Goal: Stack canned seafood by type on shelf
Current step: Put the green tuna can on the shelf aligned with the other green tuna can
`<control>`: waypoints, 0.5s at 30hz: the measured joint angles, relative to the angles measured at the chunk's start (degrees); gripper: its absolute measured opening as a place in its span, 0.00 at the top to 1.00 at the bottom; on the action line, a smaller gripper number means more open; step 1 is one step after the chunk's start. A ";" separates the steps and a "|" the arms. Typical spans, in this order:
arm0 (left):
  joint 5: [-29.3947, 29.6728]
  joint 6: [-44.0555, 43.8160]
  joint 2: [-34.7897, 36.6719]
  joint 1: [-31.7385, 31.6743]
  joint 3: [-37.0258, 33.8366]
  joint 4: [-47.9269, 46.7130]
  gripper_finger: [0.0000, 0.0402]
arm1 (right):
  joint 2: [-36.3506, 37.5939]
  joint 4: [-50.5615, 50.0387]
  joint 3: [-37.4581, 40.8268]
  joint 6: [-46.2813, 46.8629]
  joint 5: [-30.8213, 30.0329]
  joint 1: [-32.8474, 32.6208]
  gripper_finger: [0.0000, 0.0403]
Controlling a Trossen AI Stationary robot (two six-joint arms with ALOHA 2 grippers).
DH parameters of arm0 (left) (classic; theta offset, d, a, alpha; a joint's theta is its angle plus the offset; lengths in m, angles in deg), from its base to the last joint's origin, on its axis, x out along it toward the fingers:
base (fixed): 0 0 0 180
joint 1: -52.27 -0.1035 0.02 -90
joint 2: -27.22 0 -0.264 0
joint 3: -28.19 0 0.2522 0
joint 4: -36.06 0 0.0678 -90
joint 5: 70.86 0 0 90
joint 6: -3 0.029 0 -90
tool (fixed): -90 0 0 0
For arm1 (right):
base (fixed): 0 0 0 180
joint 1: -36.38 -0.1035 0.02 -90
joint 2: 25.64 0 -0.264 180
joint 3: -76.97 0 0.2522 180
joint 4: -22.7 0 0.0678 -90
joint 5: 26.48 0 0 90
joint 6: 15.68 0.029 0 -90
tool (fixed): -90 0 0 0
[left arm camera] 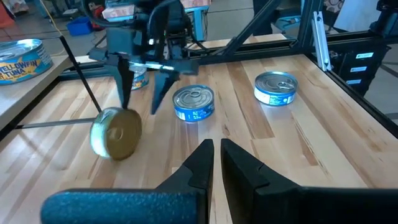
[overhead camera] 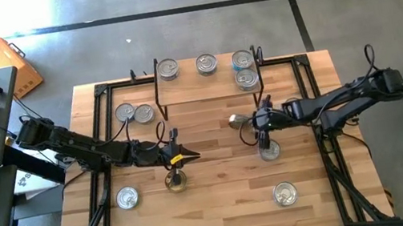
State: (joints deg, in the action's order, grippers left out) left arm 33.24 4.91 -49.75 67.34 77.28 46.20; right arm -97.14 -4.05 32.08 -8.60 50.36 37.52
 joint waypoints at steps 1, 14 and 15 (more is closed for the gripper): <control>0.01 -0.15 0.00 0.00 0.00 0.00 0.95 | 0.00 0.59 -0.53 0.24 2.79 -0.15 0.39; 0.01 -0.20 0.00 0.00 0.01 0.02 0.95 | -0.48 -1.01 -4.38 6.31 -4.81 -2.80 0.39; 0.01 -0.20 0.00 0.00 0.00 0.00 0.95 | -0.96 -1.03 -4.38 7.29 -5.45 -2.80 0.39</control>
State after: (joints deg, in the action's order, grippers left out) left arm 33.24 4.71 -49.75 67.34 77.28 46.20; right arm -98.10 -5.08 27.70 -1.31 44.91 34.73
